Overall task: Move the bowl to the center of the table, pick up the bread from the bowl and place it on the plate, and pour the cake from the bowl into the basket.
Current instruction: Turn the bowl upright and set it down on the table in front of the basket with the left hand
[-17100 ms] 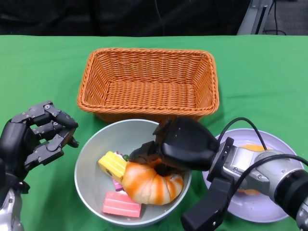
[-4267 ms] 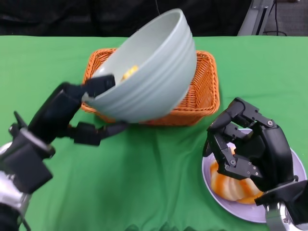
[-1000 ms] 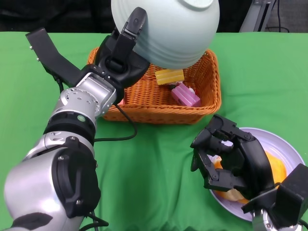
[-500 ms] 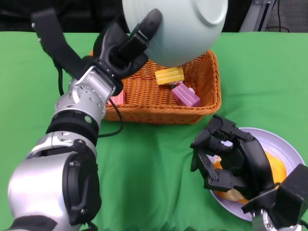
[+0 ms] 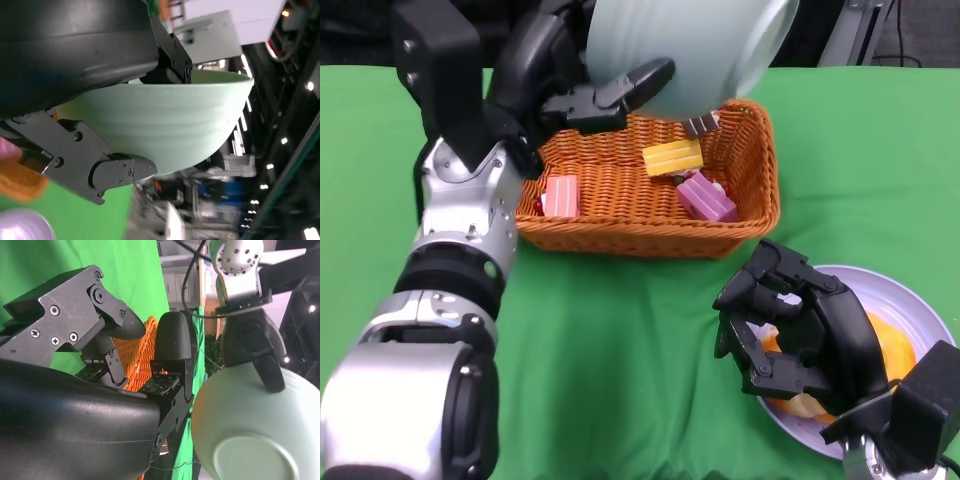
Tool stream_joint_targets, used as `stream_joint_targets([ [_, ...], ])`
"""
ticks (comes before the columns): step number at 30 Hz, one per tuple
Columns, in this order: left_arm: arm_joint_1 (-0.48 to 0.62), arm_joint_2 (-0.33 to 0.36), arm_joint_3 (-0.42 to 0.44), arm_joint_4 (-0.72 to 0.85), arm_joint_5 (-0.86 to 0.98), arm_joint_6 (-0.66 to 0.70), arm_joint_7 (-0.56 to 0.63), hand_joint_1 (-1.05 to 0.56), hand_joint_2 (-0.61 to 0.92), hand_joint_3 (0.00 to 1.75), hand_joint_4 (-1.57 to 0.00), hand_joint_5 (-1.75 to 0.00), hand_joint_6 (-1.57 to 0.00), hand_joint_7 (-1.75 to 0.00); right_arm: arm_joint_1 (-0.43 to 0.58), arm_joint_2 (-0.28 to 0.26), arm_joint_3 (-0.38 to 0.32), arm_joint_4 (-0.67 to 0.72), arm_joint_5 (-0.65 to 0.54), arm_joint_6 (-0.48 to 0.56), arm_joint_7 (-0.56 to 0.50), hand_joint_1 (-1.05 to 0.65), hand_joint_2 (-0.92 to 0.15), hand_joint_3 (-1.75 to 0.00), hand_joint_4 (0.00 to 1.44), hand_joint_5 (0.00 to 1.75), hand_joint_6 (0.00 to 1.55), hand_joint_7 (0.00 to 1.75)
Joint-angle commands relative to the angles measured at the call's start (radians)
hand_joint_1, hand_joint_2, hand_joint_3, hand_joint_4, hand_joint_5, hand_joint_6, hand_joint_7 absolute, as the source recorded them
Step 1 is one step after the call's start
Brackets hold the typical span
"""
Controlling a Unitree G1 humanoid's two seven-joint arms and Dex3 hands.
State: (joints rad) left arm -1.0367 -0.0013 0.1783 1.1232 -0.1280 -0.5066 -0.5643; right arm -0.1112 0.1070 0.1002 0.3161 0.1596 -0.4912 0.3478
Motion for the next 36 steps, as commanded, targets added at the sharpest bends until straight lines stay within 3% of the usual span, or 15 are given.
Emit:
stream_joint_targets([
  [1, 0.027, 0.038, -0.043, -0.017, 0.057, -0.111, 0.028, -0.19, 0.67, 0.96, -0.75, -1.74, -0.72, -1.45, 0.004, -0.008, -0.006, 0.0, 0.006, -0.005, 0.003, -0.01, -0.54, -1.19, 0.71, 1.68, 0.6, 1.45],
  [6, 0.058, 0.078, -0.095, -0.035, 0.127, -0.231, 0.061, -0.19, 0.73, 0.89, -0.73, -1.69, -0.7, -1.39, 0.003, -0.004, -0.009, 0.001, 0.008, -0.001, 0.002, -0.01, -0.54, -1.18, 0.72, 1.68, 0.61, 1.45],
  [10, 0.082, 0.119, -0.134, -0.039, 0.209, -0.37, 0.144, -0.19, 0.84, 0.65, -0.74, -1.67, -0.73, -1.33, -0.002, -0.003, -0.013, 0.006, 0.026, 0.002, 0.016, -0.01, -0.55, -1.18, 0.71, 1.69, 0.61, 1.45],
  [14, 0.109, 0.157, -0.167, -0.036, 0.303, -0.496, 0.272, -0.19, 0.72, 0.88, -0.72, -1.72, -0.69, -1.44, -0.002, -0.004, -0.012, 0.006, 0.017, -0.004, 0.008, 0.0, -0.55, -1.19, 0.72, 1.68, 0.61, 1.46],
  [18, 0.136, 0.187, -0.187, -0.032, 0.37, -0.585, 0.385, -0.15, 0.65, 1.01, -0.67, -1.74, -0.69, -1.42, -0.004, -0.007, -0.012, 0.006, 0.011, -0.003, 0.004, -0.02, -0.55, -1.18, 0.72, 1.67, 0.61, 1.46],
  [25, 0.201, 0.283, -0.246, -0.091, 0.675, -0.684, 0.772, -0.1, 0.62, 1.06, -0.65, -1.75, -0.7, -1.37, 0.0, -0.012, -0.011, -0.008, 0.009, 0.016, -0.001, -0.02, -0.53, -1.19, 0.75, 1.65, 0.62, 1.47],
  [36, 0.276, 0.44, -0.451, -0.189, 1.138, -0.623, 1.45, -0.12, 0.58, 1.08, -0.63, -1.75, -0.7, -1.32, 0.001, -0.012, -0.016, -0.006, 0.015, 0.011, -0.005, -0.04, -0.52, -1.19, 0.74, 1.69, 0.61, 1.47],
])
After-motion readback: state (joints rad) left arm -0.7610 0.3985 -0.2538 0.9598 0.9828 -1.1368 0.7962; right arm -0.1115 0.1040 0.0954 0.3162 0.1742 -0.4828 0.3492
